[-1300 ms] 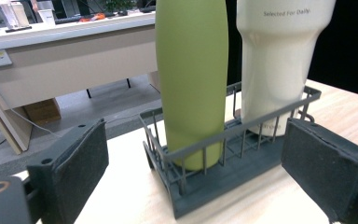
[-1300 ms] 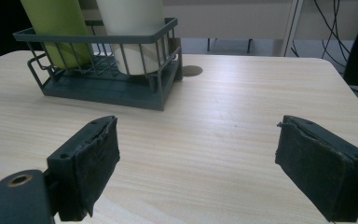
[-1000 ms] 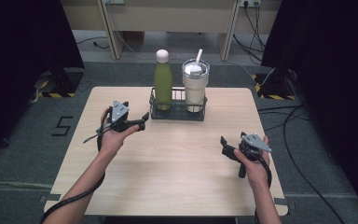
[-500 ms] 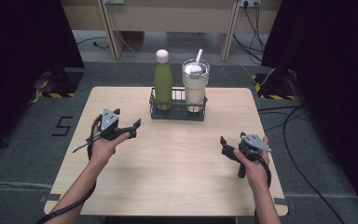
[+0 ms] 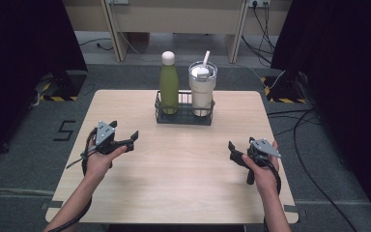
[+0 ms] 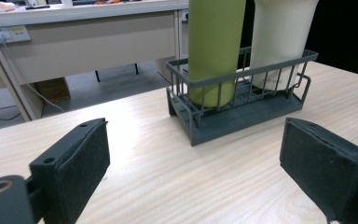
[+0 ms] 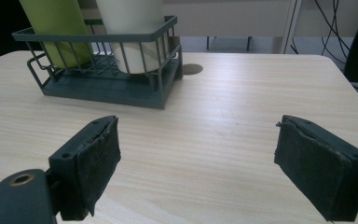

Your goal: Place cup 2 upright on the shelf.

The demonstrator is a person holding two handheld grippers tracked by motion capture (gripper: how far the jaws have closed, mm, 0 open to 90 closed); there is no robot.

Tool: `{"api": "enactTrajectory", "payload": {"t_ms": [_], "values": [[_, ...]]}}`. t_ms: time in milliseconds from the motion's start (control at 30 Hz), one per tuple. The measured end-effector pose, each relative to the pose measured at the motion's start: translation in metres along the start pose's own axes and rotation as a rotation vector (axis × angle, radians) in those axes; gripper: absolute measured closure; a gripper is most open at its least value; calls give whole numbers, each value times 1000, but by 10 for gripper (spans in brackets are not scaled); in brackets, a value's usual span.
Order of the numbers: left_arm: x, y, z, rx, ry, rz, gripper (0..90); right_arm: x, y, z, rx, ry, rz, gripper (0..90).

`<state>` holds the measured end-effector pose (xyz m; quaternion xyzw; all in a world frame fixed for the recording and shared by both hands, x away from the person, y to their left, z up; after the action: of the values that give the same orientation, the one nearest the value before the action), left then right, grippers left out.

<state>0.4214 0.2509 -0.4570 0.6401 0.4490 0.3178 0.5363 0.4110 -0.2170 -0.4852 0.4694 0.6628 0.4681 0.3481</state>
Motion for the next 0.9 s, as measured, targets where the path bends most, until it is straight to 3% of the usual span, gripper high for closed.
{"api": "enactTrajectory", "payload": {"t_ms": [900], "values": [[25,-41,-43,33,70,-45,89,1,-1,0,4,-3,1,143]]}}
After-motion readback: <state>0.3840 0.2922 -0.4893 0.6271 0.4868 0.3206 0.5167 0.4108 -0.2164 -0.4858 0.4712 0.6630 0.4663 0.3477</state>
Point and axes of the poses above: each handheld gripper's, and its own axes: z roughly forward along the jaws, y roughly out of its top, x roughly to its left, the point moved 1 cm from there along z, roughly forward along the jaws, and after that the axes turned 6 degrees about -z, right-handed, at the moved point
